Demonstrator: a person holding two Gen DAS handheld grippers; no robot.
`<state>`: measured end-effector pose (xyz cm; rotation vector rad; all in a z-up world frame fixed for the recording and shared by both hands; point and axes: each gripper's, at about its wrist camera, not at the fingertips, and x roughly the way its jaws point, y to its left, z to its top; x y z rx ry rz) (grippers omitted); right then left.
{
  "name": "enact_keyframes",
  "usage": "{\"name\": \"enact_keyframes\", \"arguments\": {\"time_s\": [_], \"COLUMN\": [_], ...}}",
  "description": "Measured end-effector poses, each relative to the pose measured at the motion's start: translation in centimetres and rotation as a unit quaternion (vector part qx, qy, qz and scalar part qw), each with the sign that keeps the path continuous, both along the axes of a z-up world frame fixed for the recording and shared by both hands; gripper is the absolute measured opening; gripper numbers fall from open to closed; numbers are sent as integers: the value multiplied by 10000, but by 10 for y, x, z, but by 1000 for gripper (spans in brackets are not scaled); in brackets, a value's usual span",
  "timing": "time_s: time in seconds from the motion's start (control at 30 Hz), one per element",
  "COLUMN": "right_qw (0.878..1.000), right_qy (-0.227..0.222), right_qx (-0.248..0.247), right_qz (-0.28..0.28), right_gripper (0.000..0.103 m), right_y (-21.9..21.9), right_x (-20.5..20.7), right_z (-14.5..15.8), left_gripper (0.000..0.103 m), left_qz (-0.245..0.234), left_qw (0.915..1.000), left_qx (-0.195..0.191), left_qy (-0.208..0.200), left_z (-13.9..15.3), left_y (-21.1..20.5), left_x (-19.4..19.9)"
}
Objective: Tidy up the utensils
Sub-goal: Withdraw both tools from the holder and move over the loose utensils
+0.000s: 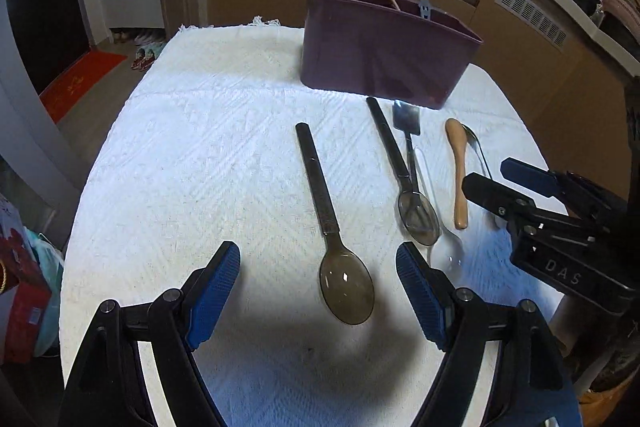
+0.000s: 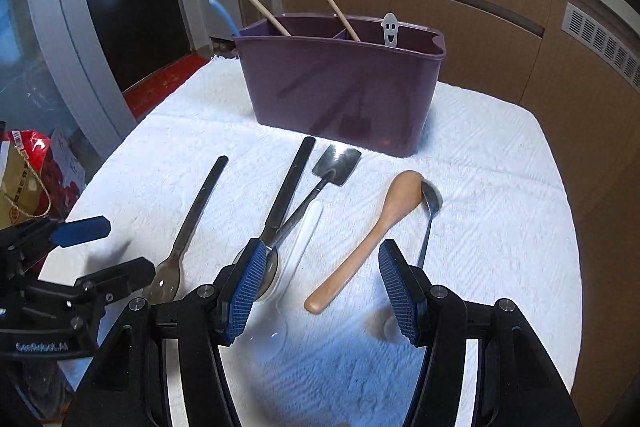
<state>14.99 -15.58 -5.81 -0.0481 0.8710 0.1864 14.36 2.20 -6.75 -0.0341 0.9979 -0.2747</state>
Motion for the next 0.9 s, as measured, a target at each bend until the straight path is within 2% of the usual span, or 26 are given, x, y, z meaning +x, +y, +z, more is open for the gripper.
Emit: {"name": "enact_keyframes", "arguments": {"time_s": [0.17,0.3,0.37,0.47,0.6,0.73,0.9], "right_qw": [9999,9998,9999,9995,9930,9894,9868], "right_qy": [-58,-57,-25,91,612,758,864], "right_qx": [-20,-67,-77,27,571,528,446], "right_qz": [-92,-149,-89,304,833,1123,1296], "right_gripper": [60,60,60,60,60,60,56], "right_y": [-3,-8,-5,12,41,73,101], "right_x": [-4,-5,-5,-6,-1,-3,-8], "right_z": [5,6,6,5,-10,-22,-34], "left_gripper": [77,76,76,77,77,77,77], "left_qz": [-150,-321,-339,-158,490,1165,1329], "left_qw": [9999,9992,9991,9996,9971,9919,9907], "left_qx": [-28,-218,-253,-34,416,379,201], "left_qy": [11,102,14,-228,-413,-327,-211], "left_z": [-3,-7,-2,8,16,14,10], "left_y": [-9,-9,-3,14,47,86,97], "left_x": [-3,-5,-6,-2,9,20,23]}}
